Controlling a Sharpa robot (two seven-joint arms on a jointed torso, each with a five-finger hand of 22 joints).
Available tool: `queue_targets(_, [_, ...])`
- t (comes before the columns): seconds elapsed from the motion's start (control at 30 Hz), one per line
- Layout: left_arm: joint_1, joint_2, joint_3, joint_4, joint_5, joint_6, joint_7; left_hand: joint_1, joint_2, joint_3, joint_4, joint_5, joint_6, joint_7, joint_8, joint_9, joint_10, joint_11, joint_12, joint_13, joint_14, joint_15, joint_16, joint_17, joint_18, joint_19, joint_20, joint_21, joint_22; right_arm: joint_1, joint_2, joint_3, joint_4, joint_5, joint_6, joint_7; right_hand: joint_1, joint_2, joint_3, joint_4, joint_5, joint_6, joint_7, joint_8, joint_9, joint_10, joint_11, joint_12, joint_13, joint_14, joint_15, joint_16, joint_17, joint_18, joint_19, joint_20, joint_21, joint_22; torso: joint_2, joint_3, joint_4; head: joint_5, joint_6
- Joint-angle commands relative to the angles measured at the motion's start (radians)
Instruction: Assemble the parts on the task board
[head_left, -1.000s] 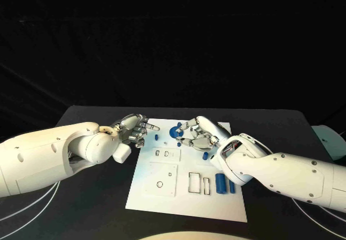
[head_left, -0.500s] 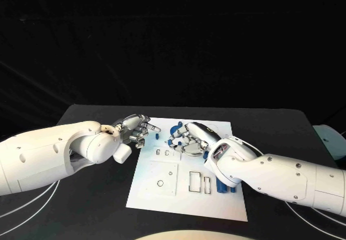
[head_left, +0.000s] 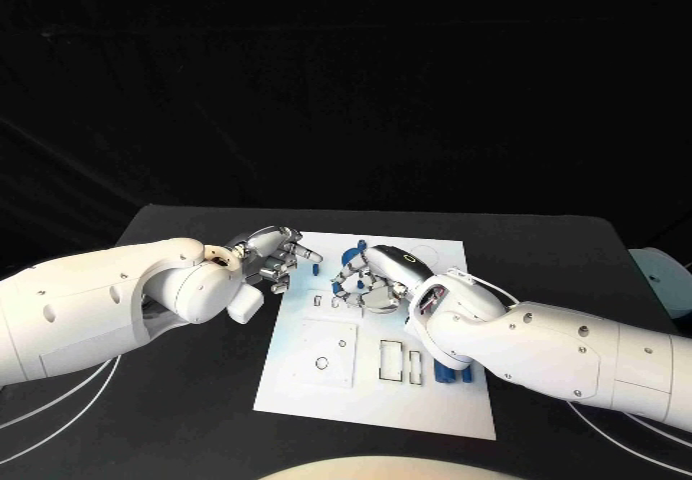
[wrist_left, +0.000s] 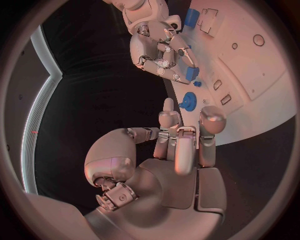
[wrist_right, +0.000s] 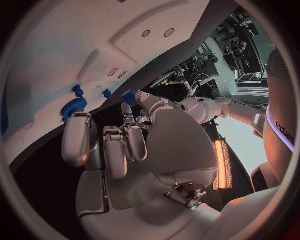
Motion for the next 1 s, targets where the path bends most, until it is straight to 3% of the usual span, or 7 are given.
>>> queue_targets(0.03, [0.001, 0.004, 0.001, -0.001, -0.056, 0.012, -0.018, 0.002, -0.011, 0.007, -0.002, -0.001, -0.009, -0.001, -0.007, 0.001, -0.007, 0.0, -0.005, -0.001, 0.079, -0.002, -0.007, 0.179, -0.015, -0.002, -0.005, 0.003, -0.001, -0.001, 0.007, 0.0, -0.006, -0.06, 0.036, -0.037, -0.001, 0.0, -0.008, 0.0, -0.005, 0.007, 0.0, 0.003, 0.001, -0.006, 0.004, -0.003, 0.07, 0.102, 0.004, 0.002, 0.254, -0.007, -0.001, 0.002, -0.001, 0.104, -0.001, 0.0007, 0.0, 0.002, -0.002])
queue_targets(0.27, [0.0, 0.006, 0.0, -0.001, -0.149, 0.027, -0.1, 0.007, -0.019, 0.014, 0.001, -0.001, -0.024, 0.005, -0.018, -0.001, -0.009, 0.004, -0.009, -0.002, 0.078, 0.001, -0.008, 0.177, -0.015, -0.003, -0.003, 0.002, -0.003, -0.001, 0.016, -0.001, -0.013, -0.072, 0.037, -0.05, -0.001, 0.0, -0.009, 0.0, -0.006, 0.007, 0.0, 0.004, 0.001, -0.007, 0.004, -0.004, 0.069, 0.101, 0.004, 0.002, 0.253, -0.006, -0.002, 0.002, -0.002, 0.103, 0.0, 0.0022, -0.0001, 0.004, -0.005])
queue_targets(0.5, [-0.004, 0.014, -0.002, -0.001, -0.214, 0.053, -0.174, 0.011, -0.024, 0.019, 0.002, -0.001, -0.035, 0.01, -0.027, -0.004, -0.015, 0.008, -0.017, -0.01, 0.077, 0.004, -0.011, 0.17, -0.015, -0.005, 0.0, 0.001, -0.006, -0.002, 0.018, -0.001, -0.016, -0.078, 0.036, -0.059, -0.001, 0.0, -0.009, 0.0, -0.006, 0.007, 0.0, 0.004, 0.001, -0.007, 0.004, -0.004, 0.069, 0.101, 0.004, 0.002, 0.253, -0.006, -0.002, 0.002, -0.002, 0.103, -0.001, 0.0011, -0.0011, 0.01, -0.008])
queue_targets(0.8, [-0.009, 0.022, -0.003, 0.003, -0.234, 0.059, -0.19, 0.013, -0.025, 0.021, 0.002, -0.001, -0.039, 0.011, -0.03, -0.005, -0.016, 0.01, -0.019, -0.011, 0.076, 0.005, -0.012, 0.168, -0.014, -0.007, 0.001, 0.0, -0.009, -0.003, 0.013, -0.001, -0.011, -0.081, 0.022, -0.059, -0.001, 0.0, -0.009, 0.0, -0.006, 0.007, 0.0, 0.004, 0.001, -0.007, 0.004, -0.004, 0.069, 0.101, 0.004, 0.002, 0.253, -0.006, -0.002, 0.002, -0.002, 0.103, -0.001, 0.0013, -0.0013, 0.011, -0.01])
queue_targets(1.0, [-0.01, 0.032, -0.004, 0.005, -0.19, 0.047, -0.178, 0.019, -0.026, 0.029, 0.001, -0.001, -0.05, 0.016, -0.04, -0.009, -0.014, 0.014, -0.016, -0.003, 0.077, 0.009, -0.012, 0.169, -0.014, -0.006, 0.004, 0.0, -0.007, -0.008, 0.002, -0.001, 0.012, -0.079, -0.024, -0.037, 0.0, 0.001, -0.011, 0.0, -0.009, 0.009, -0.001, 0.005, 0.002, -0.006, 0.004, -0.002, 0.071, 0.102, 0.004, 0.002, 0.254, -0.007, -0.001, 0.002, -0.001, 0.104, 0.0, 0.0019, -0.0015, 0.013, -0.008])
